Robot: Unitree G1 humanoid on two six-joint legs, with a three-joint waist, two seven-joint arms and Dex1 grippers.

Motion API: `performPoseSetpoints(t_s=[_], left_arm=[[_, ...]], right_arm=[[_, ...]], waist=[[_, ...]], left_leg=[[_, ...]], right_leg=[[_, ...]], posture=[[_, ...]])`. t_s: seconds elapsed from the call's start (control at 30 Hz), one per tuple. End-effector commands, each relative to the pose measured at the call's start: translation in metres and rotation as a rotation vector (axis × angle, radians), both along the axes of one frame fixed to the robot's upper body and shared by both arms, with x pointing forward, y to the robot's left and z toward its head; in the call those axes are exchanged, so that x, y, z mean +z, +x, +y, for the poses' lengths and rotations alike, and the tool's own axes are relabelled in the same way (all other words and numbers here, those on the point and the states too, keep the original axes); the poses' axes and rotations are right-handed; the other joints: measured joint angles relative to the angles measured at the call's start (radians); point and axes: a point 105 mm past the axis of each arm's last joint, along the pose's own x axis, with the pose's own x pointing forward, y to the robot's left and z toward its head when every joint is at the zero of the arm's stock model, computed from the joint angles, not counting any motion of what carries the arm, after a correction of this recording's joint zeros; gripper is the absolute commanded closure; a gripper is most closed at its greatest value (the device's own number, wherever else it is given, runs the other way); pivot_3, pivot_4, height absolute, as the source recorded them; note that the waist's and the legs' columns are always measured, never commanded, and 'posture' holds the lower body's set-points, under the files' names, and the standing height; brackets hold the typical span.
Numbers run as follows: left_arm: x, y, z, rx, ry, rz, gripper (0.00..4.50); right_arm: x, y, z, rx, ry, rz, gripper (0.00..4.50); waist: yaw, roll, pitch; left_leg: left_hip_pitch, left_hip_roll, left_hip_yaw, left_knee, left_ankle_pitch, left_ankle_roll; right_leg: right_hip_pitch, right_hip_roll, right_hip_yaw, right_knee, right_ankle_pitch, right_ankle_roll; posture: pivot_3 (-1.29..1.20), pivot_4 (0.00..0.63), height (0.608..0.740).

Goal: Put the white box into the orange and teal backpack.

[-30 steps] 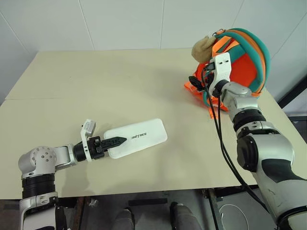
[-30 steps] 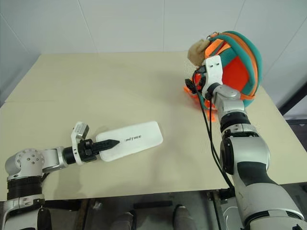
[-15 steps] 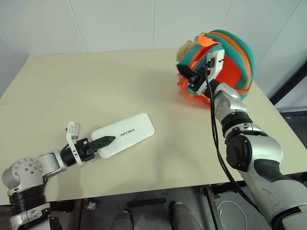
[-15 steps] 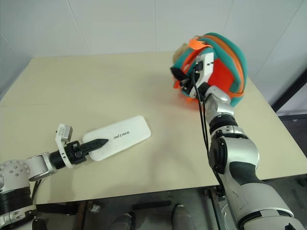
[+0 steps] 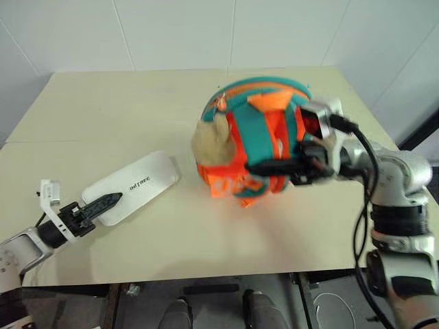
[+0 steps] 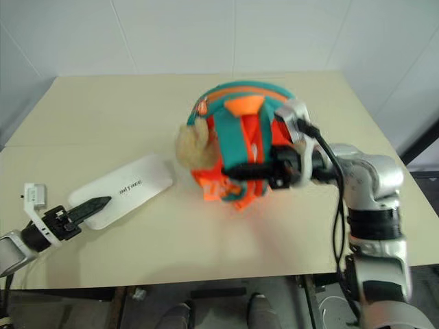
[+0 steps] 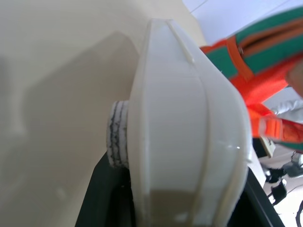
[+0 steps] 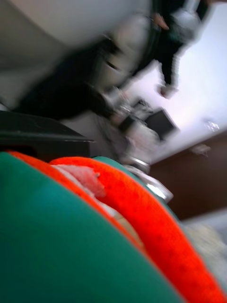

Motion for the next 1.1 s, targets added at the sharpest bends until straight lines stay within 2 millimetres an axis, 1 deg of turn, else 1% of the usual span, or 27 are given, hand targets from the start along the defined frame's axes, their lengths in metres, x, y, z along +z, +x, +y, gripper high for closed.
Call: performPoseSetpoints(t_s=[0.03, 0.1, 0.2, 0.3, 0.37, 0.5, 0.57, 0.63, 0.7, 0.77, 0.8, 0.9, 1.07, 1.1], left_arm=[[0.037, -0.008, -0.014, -0.091, 0.044, -0.183, 3.27], [0.053, -0.012, -0.024, -0.132, 0.073, -0.259, 3.27], [0.080, -0.019, -0.039, -0.181, 0.139, -0.398, 3.27], [0.093, -0.025, -0.052, -0.227, 0.202, -0.476, 3.27], [0.099, -0.024, -0.059, -0.243, 0.234, -0.524, 3.27], [0.102, -0.017, -0.070, -0.281, 0.284, -0.570, 3.27], [0.095, -0.008, -0.081, -0.353, 0.368, -0.586, 3.27], [0.091, -0.005, -0.087, -0.408, 0.419, -0.598, 3.27], [0.089, -0.004, -0.090, -0.459, 0.457, -0.613, 3.27], [0.091, -0.002, -0.091, -0.497, 0.496, -0.637, 3.27], [0.091, 0.001, -0.090, -0.524, 0.561, -0.654, 3.27], [0.086, 0.013, -0.087, -0.602, 0.784, -0.706, 3.27], [0.094, 0.037, -0.092, -0.636, 0.892, -0.765, 3.27], [0.096, 0.045, -0.100, -0.667, 0.925, -0.782, 3.27]], right_arm=[[-0.012, -0.016, -0.003, 0.067, -0.051, 0.023, 4.49], [-0.015, -0.012, -0.007, 0.050, -0.063, 0.035, 4.49], [-0.016, 0.004, -0.009, -0.012, -0.061, 0.020, 4.49], [-0.021, 0.009, -0.010, -0.013, -0.077, 0.021, 4.49], [-0.026, 0.011, -0.009, -0.012, -0.084, 0.023, 4.49], [-0.030, 0.012, -0.005, -0.001, -0.089, 0.023, 4.49], [-0.030, 0.012, -0.003, 0.012, -0.088, 0.023, 4.49], [-0.031, 0.011, -0.002, 0.019, -0.089, 0.023, 4.49], [-0.031, 0.011, -0.001, 0.022, -0.093, 0.022, 4.49], [-0.031, 0.011, -0.001, 0.023, -0.094, 0.020, 4.49], [-0.030, 0.012, 0.000, 0.022, -0.094, 0.017, 4.49], [-0.029, 0.013, 0.001, 0.018, -0.095, 0.004, 4.49], [-0.028, 0.015, 0.004, 0.021, -0.091, -0.003, 4.49], [-0.028, 0.015, 0.004, 0.024, -0.090, -0.005, 4.49]], waist=[[0.004, 0.000, 0.000], [0.010, -0.001, 0.000], [0.014, -0.001, 0.000], [0.014, -0.001, 0.000], [0.015, -0.001, 0.000], [0.020, -0.001, 0.000], [0.022, -0.001, 0.000], [0.022, -0.001, 0.000], [0.022, -0.001, 0.000], [0.022, -0.001, 0.000], [0.022, -0.001, 0.000], [0.022, -0.001, 0.000], [0.022, -0.001, 0.000], [0.022, -0.001, 0.000]], left_leg=[[0.000, 0.000, 0.000, 0.001, 0.000, 0.000], [0.000, 0.000, 0.000, 0.002, 0.000, 0.000], [0.000, 0.000, 0.001, 0.005, 0.000, 0.000], [0.000, 0.000, 0.002, 0.008, 0.000, 0.001], [0.000, 0.000, 0.002, 0.009, 0.000, 0.001], [0.000, 0.000, 0.002, 0.010, -0.001, 0.001], [0.000, 0.000, 0.002, 0.011, -0.001, 0.001], [0.000, 0.000, 0.001, 0.012, -0.001, 0.001], [0.000, 0.000, 0.002, 0.014, -0.002, 0.002], [0.000, 0.000, 0.002, 0.014, -0.002, 0.003], [0.000, 0.000, 0.002, 0.014, -0.002, 0.003], [-0.001, 0.000, 0.002, 0.014, -0.002, 0.003], [0.000, 0.000, 0.002, 0.014, -0.002, 0.003], [0.000, 0.000, 0.002, 0.015, -0.002, 0.003]], right_leg=[[0.000, 0.000, 0.000, 0.000, 0.000, 0.000], [0.000, 0.000, 0.000, 0.000, -0.002, -0.003], [0.001, 0.000, 0.000, 0.000, -0.002, -0.007], [0.002, 0.000, 0.001, 0.000, -0.002, -0.009], [0.002, 0.000, 0.001, 0.000, -0.002, -0.009], [0.003, 0.000, 0.001, 0.000, -0.002, -0.008], [0.003, 0.000, 0.001, 0.000, -0.002, -0.008], [0.004, 0.000, 0.001, 0.000, -0.002, -0.008], [0.004, 0.000, 0.001, 0.000, -0.002, -0.009], [0.004, 0.000, 0.001, 0.000, -0.002, -0.009], [0.004, 0.000, 0.001, 0.000, -0.002, -0.009], [0.004, 0.000, 0.001, 0.000, -0.002, -0.009], [0.005, 0.000, 0.001, 0.000, -0.001, -0.008], [0.005, 0.000, 0.001, 0.001, 0.000, -0.006]], posture=[[0.00, 0.150, 0.740], [0.00, 0.150, 0.740], [0.00, 0.150, 0.740], [0.00, 0.150, 0.740], [0.00, 0.150, 0.740], [0.00, 0.150, 0.740], [0.00, 0.150, 0.740], [0.00, 0.150, 0.740], [0.00, 0.150, 0.740], [0.00, 0.150, 0.740], [0.00, 0.150, 0.740], [0.00, 0.150, 0.740], [0.00, 0.150, 0.740], [0.00, 0.150, 0.740]])
